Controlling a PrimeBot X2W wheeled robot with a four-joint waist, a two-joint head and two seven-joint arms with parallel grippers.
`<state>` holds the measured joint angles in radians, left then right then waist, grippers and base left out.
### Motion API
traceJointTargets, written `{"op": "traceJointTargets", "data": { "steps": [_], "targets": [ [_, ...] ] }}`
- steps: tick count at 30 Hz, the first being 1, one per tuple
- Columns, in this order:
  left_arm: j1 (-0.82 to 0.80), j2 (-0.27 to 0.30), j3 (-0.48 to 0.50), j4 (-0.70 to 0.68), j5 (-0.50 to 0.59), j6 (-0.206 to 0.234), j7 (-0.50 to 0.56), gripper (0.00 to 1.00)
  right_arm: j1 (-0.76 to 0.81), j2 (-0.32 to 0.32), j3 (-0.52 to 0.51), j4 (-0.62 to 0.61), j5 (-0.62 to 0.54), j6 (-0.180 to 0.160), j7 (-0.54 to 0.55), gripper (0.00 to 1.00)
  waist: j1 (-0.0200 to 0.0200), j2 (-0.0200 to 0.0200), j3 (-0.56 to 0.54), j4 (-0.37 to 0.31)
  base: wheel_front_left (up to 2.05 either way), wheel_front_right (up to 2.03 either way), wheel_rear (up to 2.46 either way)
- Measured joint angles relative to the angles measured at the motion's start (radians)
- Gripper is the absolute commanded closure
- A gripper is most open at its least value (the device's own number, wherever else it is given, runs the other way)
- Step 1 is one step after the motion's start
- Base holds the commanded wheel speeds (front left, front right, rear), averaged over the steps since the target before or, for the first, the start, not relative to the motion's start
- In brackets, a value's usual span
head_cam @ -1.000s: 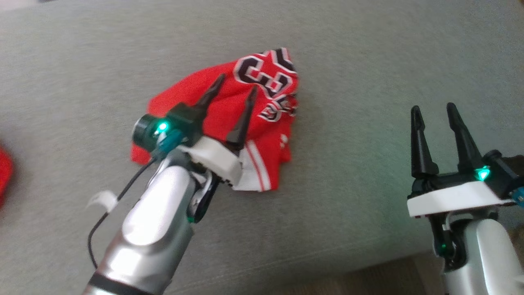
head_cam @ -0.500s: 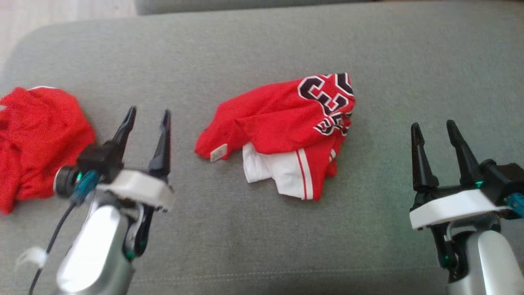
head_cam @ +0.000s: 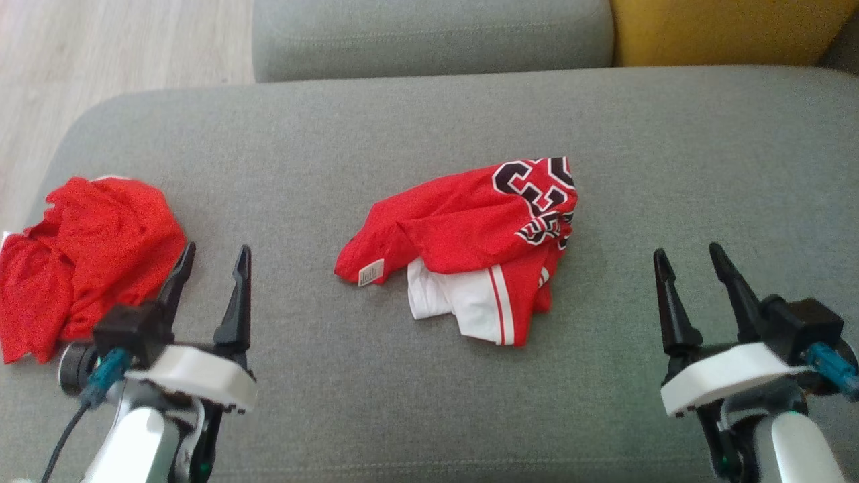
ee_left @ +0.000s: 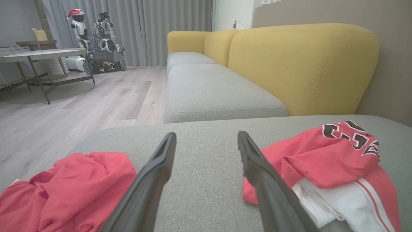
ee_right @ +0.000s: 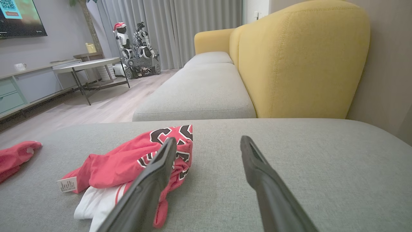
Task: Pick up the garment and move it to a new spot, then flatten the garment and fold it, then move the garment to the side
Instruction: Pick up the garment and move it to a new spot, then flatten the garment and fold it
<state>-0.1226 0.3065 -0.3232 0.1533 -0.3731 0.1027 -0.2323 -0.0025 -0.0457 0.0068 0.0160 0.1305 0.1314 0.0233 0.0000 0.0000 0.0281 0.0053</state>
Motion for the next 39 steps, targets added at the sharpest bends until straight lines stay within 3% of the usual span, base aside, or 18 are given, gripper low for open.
{"op": "traceJointTargets", "data": {
  "steps": [17, 39],
  "targets": [
    [0.102, 0.035, 0.001, -0.098, -0.008, 0.047, 0.047, 0.00, 0.064, 0.000, 0.007, -0.029, -0.010, 0.000, 0.036, 0.00, 0.0000, 0.0000, -0.045, -0.008, 0.00, 0.00, 0.00],
    [0.102, 0.036, -0.018, -0.101, -0.008, 0.056, 0.052, 0.00, 0.063, 0.000, 0.012, -0.030, -0.020, 0.000, 0.039, 0.00, 0.0000, 0.0000, -0.035, 0.001, 0.00, 0.00, 0.00]
  ]
}}
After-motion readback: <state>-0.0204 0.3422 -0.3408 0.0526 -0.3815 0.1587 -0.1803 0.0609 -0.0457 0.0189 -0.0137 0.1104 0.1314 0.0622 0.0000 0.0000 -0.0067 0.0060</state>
